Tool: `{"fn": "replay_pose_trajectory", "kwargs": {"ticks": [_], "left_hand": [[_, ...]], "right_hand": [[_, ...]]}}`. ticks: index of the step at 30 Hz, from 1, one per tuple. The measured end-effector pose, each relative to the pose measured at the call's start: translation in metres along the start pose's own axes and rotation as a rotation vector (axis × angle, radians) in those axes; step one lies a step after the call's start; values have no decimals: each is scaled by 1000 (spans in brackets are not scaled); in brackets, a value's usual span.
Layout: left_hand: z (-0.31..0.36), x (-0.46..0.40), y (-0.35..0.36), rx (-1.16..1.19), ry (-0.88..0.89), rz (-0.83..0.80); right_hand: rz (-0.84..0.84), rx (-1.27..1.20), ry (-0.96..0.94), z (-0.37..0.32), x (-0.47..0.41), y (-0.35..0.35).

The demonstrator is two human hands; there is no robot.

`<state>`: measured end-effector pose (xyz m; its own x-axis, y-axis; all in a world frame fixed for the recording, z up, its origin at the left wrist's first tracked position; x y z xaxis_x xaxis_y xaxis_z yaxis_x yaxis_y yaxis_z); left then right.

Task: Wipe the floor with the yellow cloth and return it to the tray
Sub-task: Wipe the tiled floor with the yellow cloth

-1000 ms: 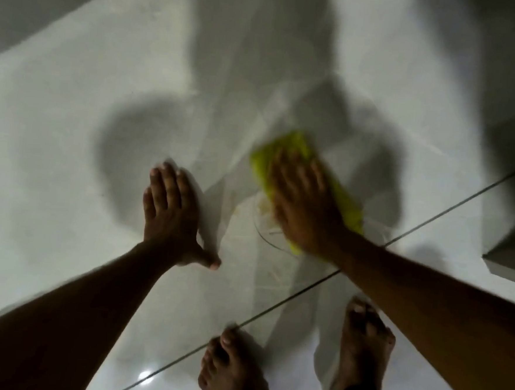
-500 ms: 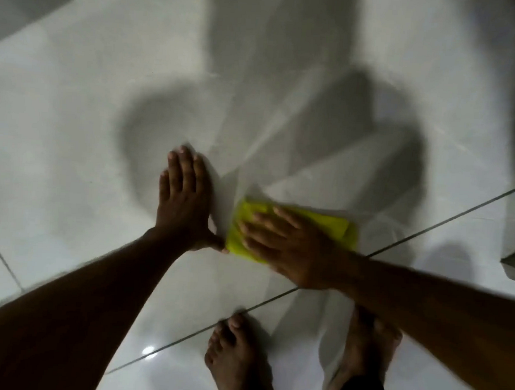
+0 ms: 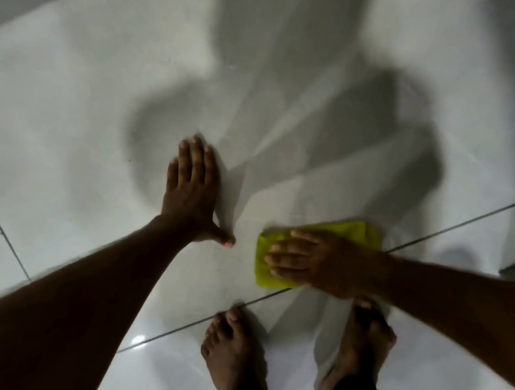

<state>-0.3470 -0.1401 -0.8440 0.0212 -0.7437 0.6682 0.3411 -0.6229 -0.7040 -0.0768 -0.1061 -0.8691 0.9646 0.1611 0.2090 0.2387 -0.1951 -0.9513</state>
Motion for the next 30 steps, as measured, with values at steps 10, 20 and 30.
{"fn": "replay_pose_trajectory", "kwargs": {"ticks": [10, 20, 30], "left_hand": [[7, -2, -2, -26, -23, -1], [6, -6, 0, -52, -29, -20], [7, -5, -3, -20, -21, -34]], "right_hand": [[164, -101, 1122, 28, -54, -14], [154, 84, 605, 151, -99, -51], [31, 124, 223, 115, -58, -44]]}}
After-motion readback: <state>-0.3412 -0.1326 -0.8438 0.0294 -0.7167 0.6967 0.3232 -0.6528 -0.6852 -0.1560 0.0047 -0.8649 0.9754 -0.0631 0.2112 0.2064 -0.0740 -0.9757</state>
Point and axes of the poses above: each hand's wrist, its own x-axis away from the middle knuckle, its own y-axis out of the palm, z = x × y, the point moved 3 cm from there along -x, towards the middle knuckle, and after that the axes turned 10 degrees about y, right-handed, at the moved point
